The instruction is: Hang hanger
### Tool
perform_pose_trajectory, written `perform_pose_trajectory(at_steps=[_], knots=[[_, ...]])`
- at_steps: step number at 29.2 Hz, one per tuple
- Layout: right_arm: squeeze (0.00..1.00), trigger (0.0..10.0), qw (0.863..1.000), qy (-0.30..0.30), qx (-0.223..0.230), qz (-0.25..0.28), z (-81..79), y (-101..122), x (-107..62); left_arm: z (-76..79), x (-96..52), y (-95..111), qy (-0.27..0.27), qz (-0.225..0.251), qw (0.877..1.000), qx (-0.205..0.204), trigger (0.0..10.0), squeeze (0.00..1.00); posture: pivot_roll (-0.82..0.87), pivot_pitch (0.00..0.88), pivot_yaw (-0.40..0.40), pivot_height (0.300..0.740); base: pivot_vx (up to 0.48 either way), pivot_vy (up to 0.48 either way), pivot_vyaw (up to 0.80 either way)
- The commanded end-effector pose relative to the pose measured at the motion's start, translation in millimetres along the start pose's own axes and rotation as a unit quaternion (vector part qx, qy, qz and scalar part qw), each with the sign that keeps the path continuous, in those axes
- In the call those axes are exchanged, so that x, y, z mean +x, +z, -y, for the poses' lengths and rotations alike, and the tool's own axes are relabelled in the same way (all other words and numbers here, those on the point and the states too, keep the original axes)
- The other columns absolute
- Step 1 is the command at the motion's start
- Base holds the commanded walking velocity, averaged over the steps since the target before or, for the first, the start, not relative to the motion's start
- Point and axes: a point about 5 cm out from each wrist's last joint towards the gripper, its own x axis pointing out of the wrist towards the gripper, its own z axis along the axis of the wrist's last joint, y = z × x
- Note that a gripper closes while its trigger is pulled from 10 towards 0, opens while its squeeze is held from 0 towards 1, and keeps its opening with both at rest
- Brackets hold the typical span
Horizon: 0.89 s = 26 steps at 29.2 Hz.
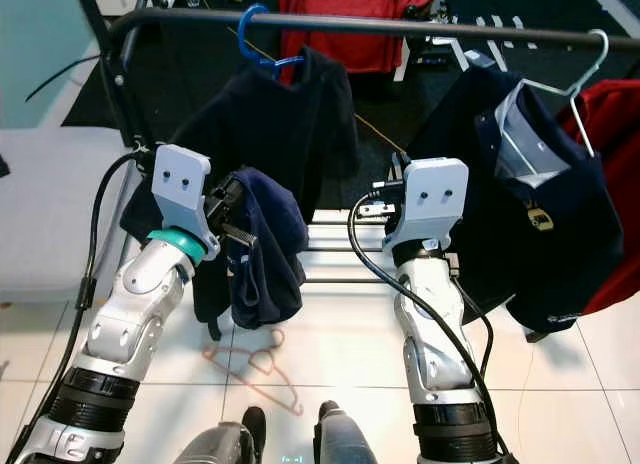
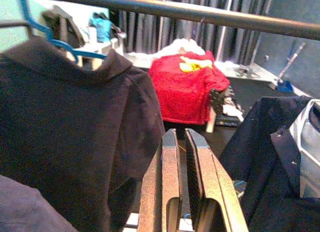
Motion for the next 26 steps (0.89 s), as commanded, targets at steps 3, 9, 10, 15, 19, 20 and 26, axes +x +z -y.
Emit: perform_pose_trajectory(at_steps=[3, 9, 10, 15, 19, 20, 26], knots=[[0.0, 10.0, 1.0, 0.001, -0.005, -0.006, 0.0, -3.8, -1.6, 0.7, -0.8, -3.1, 0.001, -0.001, 1.0, -0.004, 10.0, 0.0, -0.13, 0.053, 0.05, 0.74, -0.48, 0.0, 0.0], [0.0, 10.0, 1.0, 0.005, -0.003, -0.005, -2.2, -4.3, -0.5, -0.4, -0.7, -2.7, 0.004, -0.001, 1.0, -0.002, 10.0, 0.0, -0.12, 0.052, 0.051, 0.74, -0.48, 0.0, 0.0], [0.0, 10.0, 1.0, 0.005, -0.003, -0.005, -2.2, -4.3, -0.5, -0.4, -0.7, -2.7, 0.004, -0.001, 1.0, -0.002, 10.0, 0.0, -0.12, 0.052, 0.051, 0.74, -0.48, 0.0, 0.0], [0.0, 10.0, 1.0, 0.007, 0.001, -0.006, -3.9, -5.0, 0.7, -1.3, -0.9, -2.7, 0.006, -0.001, 1.0, -0.001, 10.0, 0.0, -0.12, 0.051, 0.05, 0.74, -0.48, 0.0, 0.0], [0.0, 10.0, 1.0, 0.009, 0.009, -0.011, -5.3, -6.8, 2.2, -2.4, -0.8, -3.4, 0.008, -0.004, 1.0, -0.001, 10.0, 0.0, -0.12, 0.051, 0.051, 0.74, -0.287, 0.0, -0.2], [0.0, 10.0, 1.0, 0.008, 0.012, -0.013, -5.6, -7.4, 2.7, -2.7, -0.7, -4.1, 0.009, -0.008, 1.0, 0.0, 10.0, 0.0, -0.11, 0.051, 0.051, 0.74, 0.0, 0.0, -0.8], [0.0, 10.0, 1.0, 0.007, 0.018, -0.015, -5.9, -8.1, 3.8, -1.9, 0.0, -6.3, 0.006, -0.019, 1.0, -0.001, 10.0, 0.0, -0.11, 0.051, 0.051, 0.74, 0.0, 0.0, -0.8]])
